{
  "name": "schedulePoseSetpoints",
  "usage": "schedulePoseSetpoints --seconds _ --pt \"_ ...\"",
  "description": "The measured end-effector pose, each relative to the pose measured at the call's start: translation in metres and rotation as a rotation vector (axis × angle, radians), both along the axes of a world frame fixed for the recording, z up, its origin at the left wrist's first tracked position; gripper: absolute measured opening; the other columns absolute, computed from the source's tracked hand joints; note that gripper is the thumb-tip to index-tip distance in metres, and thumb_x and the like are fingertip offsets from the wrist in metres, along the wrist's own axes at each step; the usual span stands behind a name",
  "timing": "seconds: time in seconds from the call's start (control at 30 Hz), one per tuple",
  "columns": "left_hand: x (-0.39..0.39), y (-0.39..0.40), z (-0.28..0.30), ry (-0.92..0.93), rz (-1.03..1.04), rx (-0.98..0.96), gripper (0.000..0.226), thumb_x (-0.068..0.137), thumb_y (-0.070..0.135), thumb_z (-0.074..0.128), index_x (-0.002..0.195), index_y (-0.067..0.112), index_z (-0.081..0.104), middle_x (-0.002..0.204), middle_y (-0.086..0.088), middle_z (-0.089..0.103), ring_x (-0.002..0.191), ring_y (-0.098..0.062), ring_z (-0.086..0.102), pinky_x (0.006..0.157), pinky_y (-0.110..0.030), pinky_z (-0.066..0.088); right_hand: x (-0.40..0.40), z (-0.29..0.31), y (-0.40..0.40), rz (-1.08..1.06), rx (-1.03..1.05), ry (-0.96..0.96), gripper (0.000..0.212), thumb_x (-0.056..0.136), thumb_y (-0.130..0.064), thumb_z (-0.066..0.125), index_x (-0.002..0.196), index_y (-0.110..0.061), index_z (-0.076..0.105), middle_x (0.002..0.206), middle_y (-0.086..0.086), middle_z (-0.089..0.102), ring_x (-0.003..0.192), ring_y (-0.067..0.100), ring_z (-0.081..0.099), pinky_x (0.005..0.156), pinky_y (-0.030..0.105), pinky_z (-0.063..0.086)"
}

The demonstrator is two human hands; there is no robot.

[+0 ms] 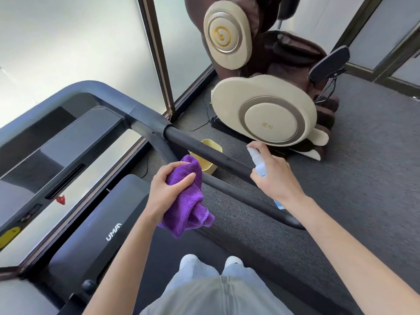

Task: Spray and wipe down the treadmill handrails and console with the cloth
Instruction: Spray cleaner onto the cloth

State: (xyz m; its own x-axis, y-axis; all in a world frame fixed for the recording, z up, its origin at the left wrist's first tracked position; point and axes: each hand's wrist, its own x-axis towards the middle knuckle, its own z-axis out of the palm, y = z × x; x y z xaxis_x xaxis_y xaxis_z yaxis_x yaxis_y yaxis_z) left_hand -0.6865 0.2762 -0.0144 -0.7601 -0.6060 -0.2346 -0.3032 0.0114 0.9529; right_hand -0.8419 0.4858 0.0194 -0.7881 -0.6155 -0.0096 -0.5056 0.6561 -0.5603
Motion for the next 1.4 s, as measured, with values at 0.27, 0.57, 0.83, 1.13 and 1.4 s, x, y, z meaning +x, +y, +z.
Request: schedulePoseSetpoints --seconds 0.27,0.57,0.83,1.13,1.4 --pt "-0.003 0.010 -0.002 -0.004 -0.036 -0.024 0.035 0.067 0.052 0.076 0.101 0.042 0.069 0.116 0.014 0.064 0.107 -0.015 0.060 0.100 -0.048 0.048 0.011 -0.001 0.008 -0.017 -0.059 0.063 0.065 0.083 -0.003 0.063 0.123 -0.044 0.031 0.088 0.004 0.056 0.076 0.037 0.053 0.070 0.042 0.047" --pt "-0.003 0.015 0.001 0.001 -0.040 -0.021 0.039 0.064 0.056 0.076 0.100 0.042 0.069 0.115 0.011 0.065 0.106 -0.018 0.061 0.099 -0.050 0.049 0.011 0.009 0.029 -0.055 0.045 0.094 0.075 0.085 -0.004 0.059 0.132 -0.050 0.023 0.098 0.008 0.060 0.078 0.039 0.056 0.070 0.045 0.054" --pt "-0.012 0.029 0.001 -0.001 -0.084 -0.036 0.036 0.066 0.053 0.076 0.100 0.043 0.069 0.116 0.017 0.064 0.113 -0.017 0.058 0.104 -0.048 0.044 0.020 -0.011 0.083 -0.195 0.004 0.013 0.066 0.084 -0.002 0.062 0.126 -0.045 0.034 0.073 -0.010 0.048 0.066 0.021 0.050 0.057 0.034 0.040" --pt "-0.020 0.044 0.002 0.024 -0.139 -0.037 0.033 0.068 0.048 0.077 0.099 0.043 0.070 0.117 0.014 0.064 0.109 -0.010 0.060 0.103 -0.044 0.046 0.026 -0.013 0.108 -0.229 0.160 0.002 0.068 0.086 -0.004 0.058 0.128 -0.046 0.027 0.082 0.000 0.053 0.076 0.032 0.053 0.060 0.035 0.038" --pt "-0.019 0.047 0.002 0.046 -0.103 -0.034 0.025 0.079 0.032 0.080 0.101 0.040 0.070 0.117 0.009 0.064 0.108 -0.012 0.060 0.104 -0.045 0.045 0.028 -0.008 0.100 -0.258 0.124 0.052 0.075 0.086 -0.004 0.059 0.136 -0.049 0.025 0.093 0.003 0.058 0.074 0.031 0.051 0.061 0.036 0.037"
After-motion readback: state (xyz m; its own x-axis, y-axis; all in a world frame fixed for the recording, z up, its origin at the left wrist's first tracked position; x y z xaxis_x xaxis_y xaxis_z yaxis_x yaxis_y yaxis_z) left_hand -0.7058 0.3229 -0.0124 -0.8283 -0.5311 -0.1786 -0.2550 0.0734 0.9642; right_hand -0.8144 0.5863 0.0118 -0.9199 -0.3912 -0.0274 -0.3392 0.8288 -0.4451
